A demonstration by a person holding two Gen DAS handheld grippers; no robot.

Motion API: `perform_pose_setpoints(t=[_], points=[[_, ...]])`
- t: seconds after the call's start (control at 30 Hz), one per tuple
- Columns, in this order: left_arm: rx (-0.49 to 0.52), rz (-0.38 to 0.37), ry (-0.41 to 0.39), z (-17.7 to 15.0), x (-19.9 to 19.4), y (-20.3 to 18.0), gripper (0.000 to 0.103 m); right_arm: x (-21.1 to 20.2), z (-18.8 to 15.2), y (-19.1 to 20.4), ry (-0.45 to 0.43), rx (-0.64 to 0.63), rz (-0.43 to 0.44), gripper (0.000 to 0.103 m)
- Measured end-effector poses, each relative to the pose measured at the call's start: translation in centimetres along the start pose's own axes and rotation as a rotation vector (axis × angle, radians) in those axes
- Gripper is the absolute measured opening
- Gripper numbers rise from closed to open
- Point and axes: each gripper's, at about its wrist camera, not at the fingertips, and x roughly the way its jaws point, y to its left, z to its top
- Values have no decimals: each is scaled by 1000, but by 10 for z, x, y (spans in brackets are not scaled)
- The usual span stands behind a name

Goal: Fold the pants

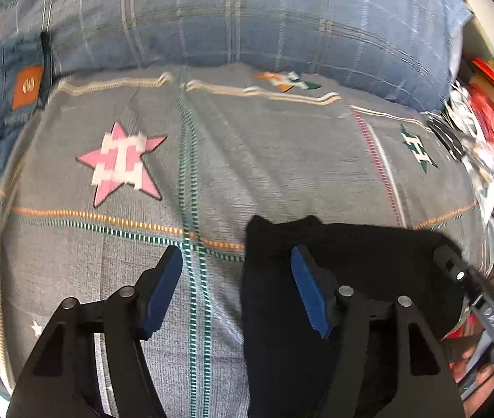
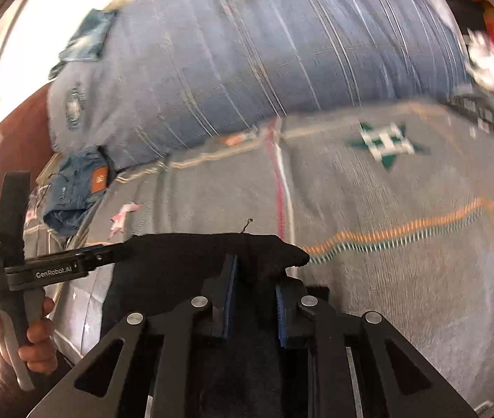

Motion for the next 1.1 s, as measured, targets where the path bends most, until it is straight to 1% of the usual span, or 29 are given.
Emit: perform_pose_setpoints(t=[0.03,0.07,0.13,0.17,0.23,0.27,0.3,0.33,0.4,0.43,0.47,0.5,0.53,0.57,0.63,0.67,0.7,0.73,0.77,0.8,0.87,0.93,0.97,1.1], points=[[-18,-14,12,0,0,4,65,4,-2,-7,14,25,-2,18],[-45,-53,19,-1,-3,12,65,5,-5,-14,24,65,-12,18],[-64,-72,13,-3,-11,22,64,-5,-9,-24,-4,116,24,22],[-70,-78,6,-5,-15,27,64,-14,-12,-31,-29,145,36,22],[-81,-103,4,-10,-21,36,65,-24,-16,-42,-38,180,59,27],[-92,-125,16,-15,-21,39,65,-29,-21,-49,-31,209,77,30],[-96,-141,28,-19,-20,39,65,-30,-24,-53,-19,225,94,38],[-99,-167,49,-25,-18,39,66,-31,-27,-56,-6,240,108,40],[-92,-211,105,-40,-7,32,69,-31,-37,-57,25,256,144,40],[-87,-217,118,-44,-4,30,69,-29,-41,-56,42,254,160,41],[-81,-216,128,-47,-1,26,69,-24,-46,-51,69,237,153,41],[-70,-213,128,-51,-2,21,69,-22,-48,-49,77,215,130,33],[-62,-212,124,-52,-4,18,69,-25,-50,-43,65,179,132,20],[-46,-206,116,-54,-7,14,69,-30,-52,-39,49,155,130,16],[-8,-182,110,-59,-8,7,71,-41,-54,-30,33,94,120,14],[-5,-180,111,-58,-6,7,73,-38,-57,-29,64,73,106,14],[-9,-181,115,-59,-6,8,73,-33,-60,-30,91,64,87,20],[-11,-187,118,-57,-5,9,73,-31,-61,-32,101,69,73,32],[-14,-197,121,-55,-7,11,73,-32,-62,-37,96,92,76,35],[-18,-197,115,-52,-10,14,73,-36,-60,-43,88,129,95,35],[-21,-189,95,-48,-13,20,73,-42,-55,-54,54,196,147,39],[-28,-185,104,-40,-10,26,73,-43,-51,-64,35,261,226,49],[-32,-187,113,-39,-8,26,73,-39,-51,-68,41,284,253,49],[-41,-222,161,-33,4,27,73,-9,-48,-74,114,319,279,50]])
